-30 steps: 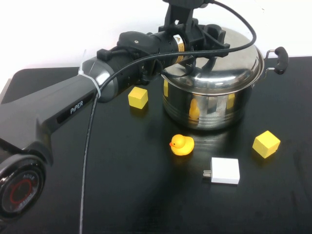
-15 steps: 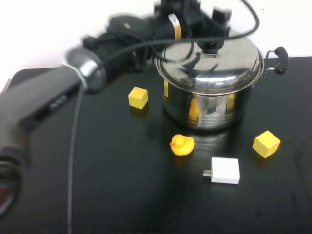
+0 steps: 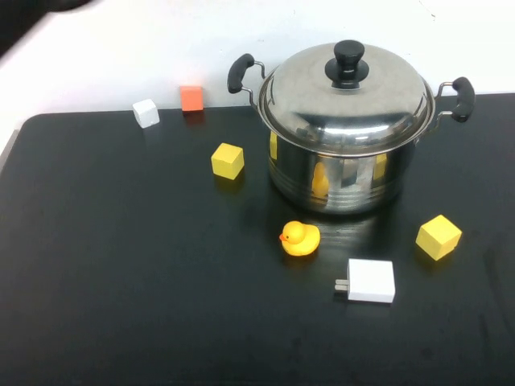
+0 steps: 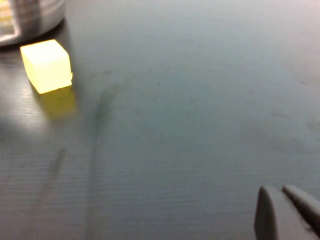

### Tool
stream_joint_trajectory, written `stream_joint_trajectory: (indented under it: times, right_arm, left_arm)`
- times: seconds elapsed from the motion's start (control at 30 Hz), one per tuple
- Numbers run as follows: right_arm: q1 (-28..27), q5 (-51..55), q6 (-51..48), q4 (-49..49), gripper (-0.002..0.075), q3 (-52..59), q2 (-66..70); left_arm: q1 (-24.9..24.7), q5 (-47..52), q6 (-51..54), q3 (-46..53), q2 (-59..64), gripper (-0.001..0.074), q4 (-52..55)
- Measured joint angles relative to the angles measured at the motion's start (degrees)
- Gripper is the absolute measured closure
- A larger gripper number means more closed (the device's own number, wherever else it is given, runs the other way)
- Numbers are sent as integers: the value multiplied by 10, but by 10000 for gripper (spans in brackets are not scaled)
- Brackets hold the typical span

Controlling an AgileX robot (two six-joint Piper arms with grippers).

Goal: Cover the pot

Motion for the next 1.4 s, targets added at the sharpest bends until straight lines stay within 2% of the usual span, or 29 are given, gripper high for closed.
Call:
stream_joint_trajectory:
  times: [0.1,0.27,0.33,0.53,0.93,1.13,1.4]
  right_arm:
    - [0,0,0,0,728,0,0]
    - [0,0,0,0,728,0,0]
    - [0,0,0,0,728,0,0]
    - [0,0,1,0,728,0,0]
    - [0,0,1,0,728,0,0]
    - [0,0,1,0,728,0,0]
    - [0,0,1,0,728,0,0]
  left_arm:
    - [-9,159,113,19,-44,708,-103]
    - [-17,415,344,24,-97,731,-333]
    - [-17,461,400,26,-116,733,-400]
    - [-18,463,486,71,-215,735,-531]
    - [-19,372,480,284,-517,735,-568]
    - [-19,366,478,355,-577,735,-573]
    - [-17,401,478,374,-600,735,-582]
